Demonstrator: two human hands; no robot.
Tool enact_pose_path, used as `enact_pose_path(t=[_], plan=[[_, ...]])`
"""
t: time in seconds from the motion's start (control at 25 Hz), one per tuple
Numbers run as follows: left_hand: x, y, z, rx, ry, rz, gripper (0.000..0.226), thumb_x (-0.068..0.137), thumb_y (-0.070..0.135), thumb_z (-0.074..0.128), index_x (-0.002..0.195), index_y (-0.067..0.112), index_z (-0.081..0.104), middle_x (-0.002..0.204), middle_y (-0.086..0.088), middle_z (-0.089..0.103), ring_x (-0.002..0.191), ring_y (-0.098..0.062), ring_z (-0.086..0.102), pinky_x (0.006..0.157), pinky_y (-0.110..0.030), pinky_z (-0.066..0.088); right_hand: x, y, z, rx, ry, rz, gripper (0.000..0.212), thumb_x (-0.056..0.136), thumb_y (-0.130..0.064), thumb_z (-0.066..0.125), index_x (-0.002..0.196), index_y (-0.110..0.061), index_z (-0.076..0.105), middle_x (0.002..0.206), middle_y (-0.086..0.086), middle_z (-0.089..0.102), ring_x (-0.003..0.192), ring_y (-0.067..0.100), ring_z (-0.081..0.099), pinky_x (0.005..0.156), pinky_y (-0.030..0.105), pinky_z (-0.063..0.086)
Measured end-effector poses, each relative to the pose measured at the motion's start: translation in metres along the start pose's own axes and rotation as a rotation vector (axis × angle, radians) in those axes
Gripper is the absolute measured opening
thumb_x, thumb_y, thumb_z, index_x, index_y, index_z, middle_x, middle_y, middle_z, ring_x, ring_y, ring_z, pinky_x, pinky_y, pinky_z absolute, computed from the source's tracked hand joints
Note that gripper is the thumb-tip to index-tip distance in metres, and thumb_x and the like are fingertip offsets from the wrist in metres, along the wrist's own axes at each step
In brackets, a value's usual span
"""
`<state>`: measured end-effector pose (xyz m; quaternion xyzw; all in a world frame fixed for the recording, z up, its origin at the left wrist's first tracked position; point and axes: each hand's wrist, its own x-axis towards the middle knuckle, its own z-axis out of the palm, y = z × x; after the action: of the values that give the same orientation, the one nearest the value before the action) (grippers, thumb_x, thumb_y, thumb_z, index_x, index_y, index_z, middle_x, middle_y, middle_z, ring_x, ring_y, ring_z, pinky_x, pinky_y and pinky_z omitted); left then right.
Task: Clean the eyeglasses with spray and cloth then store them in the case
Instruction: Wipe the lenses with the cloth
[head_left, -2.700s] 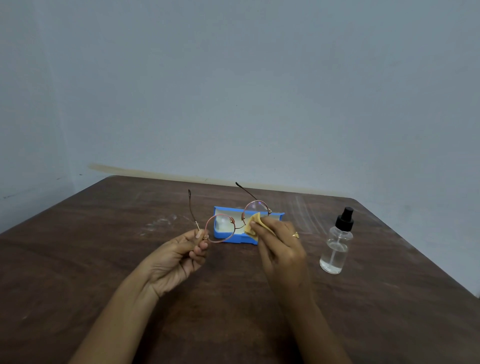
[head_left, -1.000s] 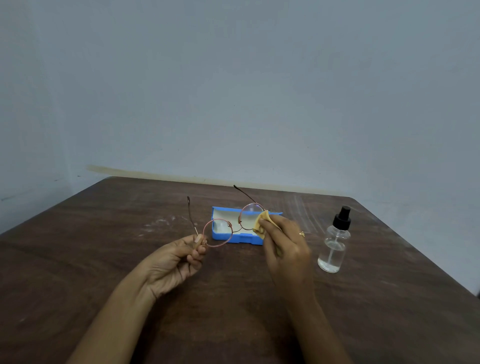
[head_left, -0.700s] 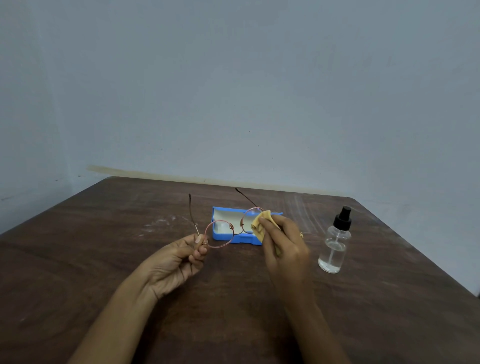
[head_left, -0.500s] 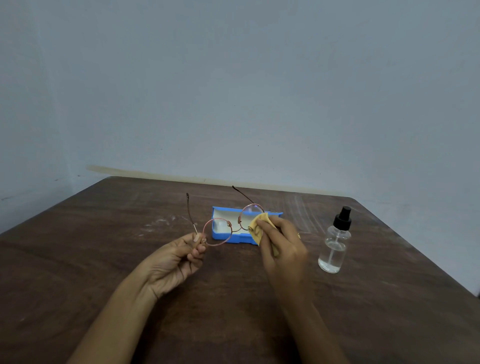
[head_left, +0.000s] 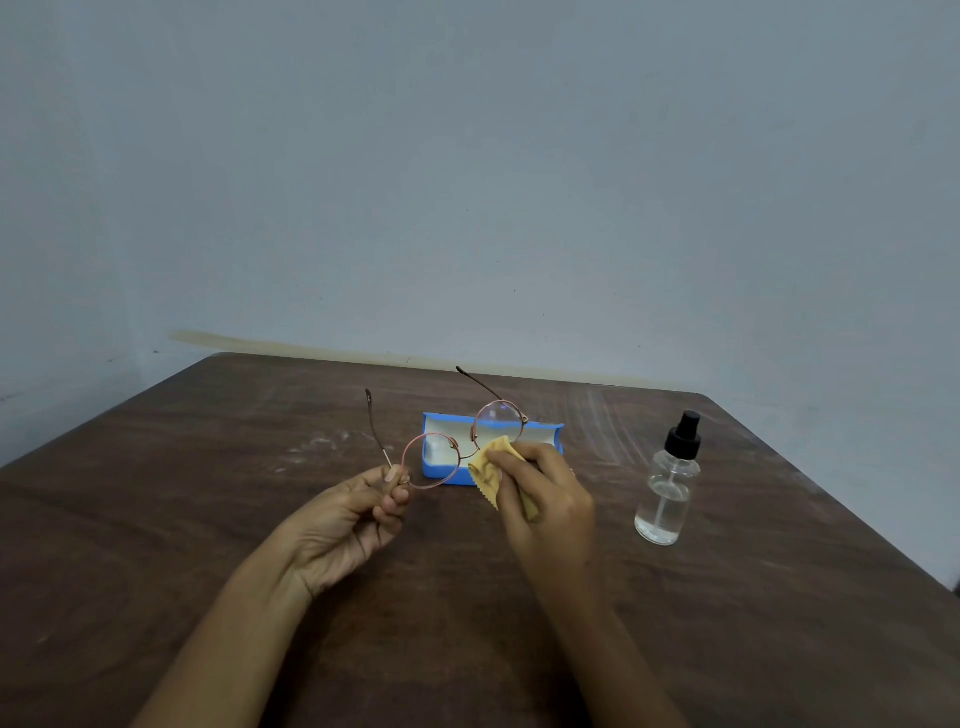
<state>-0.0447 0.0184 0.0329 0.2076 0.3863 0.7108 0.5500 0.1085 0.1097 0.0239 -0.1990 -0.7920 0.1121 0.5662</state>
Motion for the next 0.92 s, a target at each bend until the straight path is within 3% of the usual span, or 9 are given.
enact_pose_path(t=[0.32, 0.44, 0.64, 0.8, 0.92], plan=[[0.000, -0.003, 0.000, 0.105, 0.009, -0.026, 0.023, 0.088, -0.007, 0.035, 0.076, 0.004, 0.052, 0.049, -0.003, 0.054, 0.035, -0.003, 0.045, 0.033, -0.008, 0.038, 0.002, -0.004, 0.000, -0.018, 0.029, -0.058, 0.022, 0.073, 0.007, 0.061, 0.093, 0.001, 0.071, 0.095, 0.015, 0.069, 0.093, 0.016, 0.059, 0.084, 0.017, 0.044], [-0.001, -0.003, 0.001, 0.149, 0.009, -0.025, 0.021, 0.088, -0.003, 0.038, 0.075, 0.004, 0.052, 0.050, -0.003, 0.054, 0.034, -0.004, 0.045, 0.033, -0.008, 0.038, 0.003, -0.004, -0.002, -0.023, 0.068, -0.053, 0.022, 0.074, 0.007, 0.060, 0.093, 0.002, 0.071, 0.094, 0.016, 0.069, 0.090, 0.017, 0.062, 0.082, 0.013, 0.044], [-0.001, -0.004, 0.003, 0.178, 0.004, -0.011, 0.021, 0.088, -0.002, 0.039, 0.073, 0.005, 0.051, 0.049, -0.001, 0.054, 0.034, -0.003, 0.045, 0.034, -0.007, 0.037, 0.006, 0.000, -0.005, 0.009, 0.163, 0.013, 0.023, 0.074, 0.011, 0.059, 0.093, 0.005, 0.070, 0.091, 0.018, 0.067, 0.090, 0.009, 0.054, 0.082, 0.001, 0.038], [0.000, -0.003, 0.000, 0.188, 0.004, 0.020, 0.021, 0.089, -0.002, 0.039, 0.073, 0.006, 0.050, 0.049, 0.000, 0.053, 0.034, -0.003, 0.044, 0.034, -0.006, 0.037, 0.011, -0.001, -0.008, 0.081, 0.240, 0.083, 0.023, 0.076, 0.014, 0.059, 0.092, 0.002, 0.071, 0.091, 0.014, 0.066, 0.088, 0.010, 0.055, 0.077, 0.003, 0.040], [0.002, -0.003, -0.001, 0.283, 0.028, 0.074, 0.020, 0.090, 0.004, 0.041, 0.074, 0.008, 0.052, 0.051, 0.001, 0.053, 0.037, -0.001, 0.044, 0.036, -0.006, 0.036, 0.013, 0.000, -0.014, 0.242, 0.256, 0.250, 0.024, 0.079, 0.012, 0.059, 0.089, -0.007, 0.070, 0.094, 0.004, 0.062, 0.087, -0.001, 0.055, 0.076, 0.002, 0.040]])
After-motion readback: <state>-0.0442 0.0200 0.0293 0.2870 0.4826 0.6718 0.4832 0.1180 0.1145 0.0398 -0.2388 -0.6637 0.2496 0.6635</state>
